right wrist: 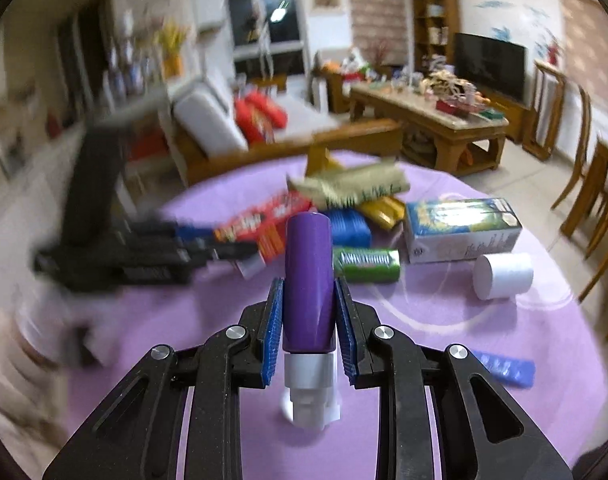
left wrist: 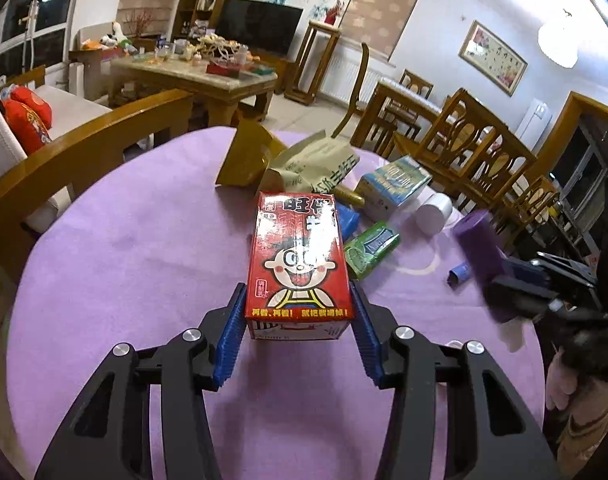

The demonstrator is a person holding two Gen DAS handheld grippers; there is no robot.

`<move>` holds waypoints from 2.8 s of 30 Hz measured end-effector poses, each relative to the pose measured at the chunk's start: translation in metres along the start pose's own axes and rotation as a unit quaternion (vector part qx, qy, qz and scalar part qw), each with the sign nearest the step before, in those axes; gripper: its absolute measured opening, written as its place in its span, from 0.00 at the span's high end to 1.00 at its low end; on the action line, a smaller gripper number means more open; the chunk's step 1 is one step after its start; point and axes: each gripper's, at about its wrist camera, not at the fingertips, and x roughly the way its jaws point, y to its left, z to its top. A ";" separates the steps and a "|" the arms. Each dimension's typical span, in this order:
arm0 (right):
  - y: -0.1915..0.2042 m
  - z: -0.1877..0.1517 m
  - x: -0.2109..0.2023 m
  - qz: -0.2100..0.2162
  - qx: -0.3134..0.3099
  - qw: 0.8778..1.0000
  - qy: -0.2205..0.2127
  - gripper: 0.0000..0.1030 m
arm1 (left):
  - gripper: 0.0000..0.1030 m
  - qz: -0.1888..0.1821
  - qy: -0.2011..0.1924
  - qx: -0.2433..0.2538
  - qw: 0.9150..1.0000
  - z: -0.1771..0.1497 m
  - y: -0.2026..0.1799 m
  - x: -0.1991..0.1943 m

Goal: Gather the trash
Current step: 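Carry the purple tube and red box over the black bin, then open both tools to drop the tube and box into the bin, then return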

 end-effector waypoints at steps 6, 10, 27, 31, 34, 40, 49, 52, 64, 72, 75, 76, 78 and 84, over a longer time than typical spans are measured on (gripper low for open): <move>-0.006 -0.005 -0.041 0.037 0.098 0.991 -0.083 0.75 | 0.53 -0.011 -0.036 0.004 0.999 -0.007 -0.009 -0.025; -0.012 -0.015 -0.065 0.043 0.137 0.982 -0.125 0.75 | 0.53 -0.021 -0.063 0.016 0.998 -0.007 -0.022 -0.044; -0.070 -0.083 -0.222 -0.043 0.207 0.945 -0.248 0.75 | 0.53 -0.125 -0.117 0.111 0.979 0.002 -0.165 -0.053; -0.090 -0.104 -0.256 -0.067 0.223 0.934 -0.271 0.75 | 0.53 -0.147 -0.115 0.134 0.973 0.000 -0.200 -0.046; -0.104 -0.121 -0.279 -0.086 0.233 0.927 -0.281 0.75 | 0.53 -0.162 -0.108 0.146 0.970 -0.002 -0.223 -0.038; -0.130 -0.161 -0.319 -0.127 0.253 0.915 -0.289 0.75 | 0.53 -0.195 -0.091 0.170 0.962 -0.011 -0.273 -0.017; -0.170 -0.227 -0.362 -0.192 0.295 0.892 -0.285 0.75 | 0.53 -0.241 -0.042 0.209 0.947 -0.033 -0.348 0.031; -0.183 -0.249 -0.373 -0.212 0.308 0.886 -0.276 0.75 | 0.53 -0.251 -0.020 0.224 0.941 -0.043 -0.367 0.046; -0.227 -0.310 -0.351 -0.252 0.351 0.876 -0.215 0.75 | 0.53 -0.256 0.062 0.259 0.929 -0.082 -0.416 0.108; -0.235 -0.317 -0.336 -0.257 0.360 0.874 -0.201 0.75 | 0.53 -0.241 0.078 0.263 0.931 -0.086 -0.421 0.115; -0.239 -0.319 -0.333 -0.258 0.363 0.874 -0.196 0.75 | 0.52 -0.240 0.079 0.267 0.930 -0.089 -0.425 0.114; -0.239 -0.321 -0.331 -0.259 0.364 0.873 -0.195 0.75 | 0.51 -0.238 0.080 0.268 0.930 -0.090 -0.425 0.114; -0.240 -0.320 -0.331 -0.261 0.366 0.872 -0.193 0.75 | 0.51 -0.232 0.082 0.268 0.932 -0.090 -0.425 0.113; -0.236 -0.319 -0.337 -0.275 0.373 0.862 -0.203 0.49 | 0.27 -0.224 0.066 0.268 0.935 -0.088 -0.423 0.104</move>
